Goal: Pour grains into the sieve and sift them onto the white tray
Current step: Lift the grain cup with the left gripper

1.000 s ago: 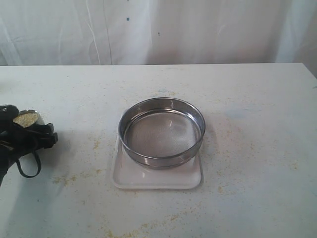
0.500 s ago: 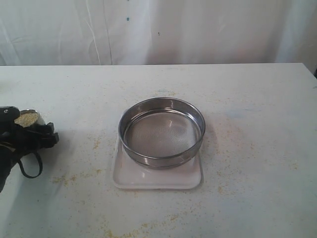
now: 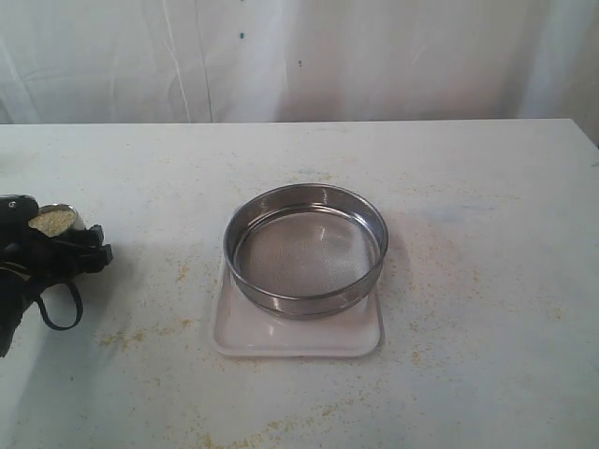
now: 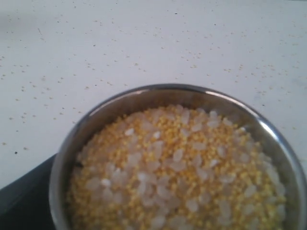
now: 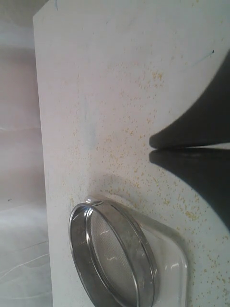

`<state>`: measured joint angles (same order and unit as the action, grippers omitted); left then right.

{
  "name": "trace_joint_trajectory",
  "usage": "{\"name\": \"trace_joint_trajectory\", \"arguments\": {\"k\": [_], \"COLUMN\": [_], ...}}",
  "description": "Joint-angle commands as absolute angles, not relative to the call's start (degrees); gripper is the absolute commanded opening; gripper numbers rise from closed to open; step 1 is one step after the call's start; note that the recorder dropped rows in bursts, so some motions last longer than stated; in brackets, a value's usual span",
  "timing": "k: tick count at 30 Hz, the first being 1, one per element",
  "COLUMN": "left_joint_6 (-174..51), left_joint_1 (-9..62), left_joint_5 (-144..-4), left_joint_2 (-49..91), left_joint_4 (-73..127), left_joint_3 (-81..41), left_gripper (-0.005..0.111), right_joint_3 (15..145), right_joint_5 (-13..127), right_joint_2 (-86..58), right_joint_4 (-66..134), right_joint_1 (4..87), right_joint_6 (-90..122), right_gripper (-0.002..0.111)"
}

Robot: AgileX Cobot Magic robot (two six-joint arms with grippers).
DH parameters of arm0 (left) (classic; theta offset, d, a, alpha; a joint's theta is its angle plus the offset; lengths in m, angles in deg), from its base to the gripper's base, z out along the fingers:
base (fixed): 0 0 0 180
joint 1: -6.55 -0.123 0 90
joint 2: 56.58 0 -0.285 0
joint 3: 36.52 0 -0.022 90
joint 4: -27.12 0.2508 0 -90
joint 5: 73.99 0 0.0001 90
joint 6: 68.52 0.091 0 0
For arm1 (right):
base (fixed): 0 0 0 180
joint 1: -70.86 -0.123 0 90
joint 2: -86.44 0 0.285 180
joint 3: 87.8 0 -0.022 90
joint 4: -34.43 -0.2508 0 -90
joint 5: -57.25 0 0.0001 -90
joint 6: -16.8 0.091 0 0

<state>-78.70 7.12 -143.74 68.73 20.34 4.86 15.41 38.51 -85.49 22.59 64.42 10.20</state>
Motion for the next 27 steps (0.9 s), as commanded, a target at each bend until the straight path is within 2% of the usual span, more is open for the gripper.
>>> {"name": "trace_joint_trajectory", "arguments": {"k": [1,4,6,14,27], "left_joint_6": [-78.86,-78.84,-78.61,-78.61,-77.52], "left_joint_1": [7.22,7.22,7.22,7.22,7.22], "left_joint_5": [-143.95,-143.95,-143.95,-143.77,-143.29], "left_joint_2": [68.76,68.76,68.76,68.76,68.76], "left_joint_4": [19.92,19.92,19.92,22.36,31.03], "left_joint_3": [4.68,4.68,4.68,4.68,4.68], "left_gripper": [0.092,0.089,0.080,0.002,0.000], "right_joint_3": [14.99,14.99,14.99,14.99,14.99], "right_joint_5": [38.94,38.94,38.94,38.94,38.94], "right_joint_2": [-85.78,-85.78,-85.78,-85.78,-85.78], "right_joint_4": [22.26,22.26,22.26,22.26,22.26], "right_joint_1": [64.62,64.62,64.62,64.62,64.62], "right_joint_6": [10.24,10.24,10.24,10.24,10.24], "right_gripper": [0.000,0.000,0.000,0.000,0.000]}}
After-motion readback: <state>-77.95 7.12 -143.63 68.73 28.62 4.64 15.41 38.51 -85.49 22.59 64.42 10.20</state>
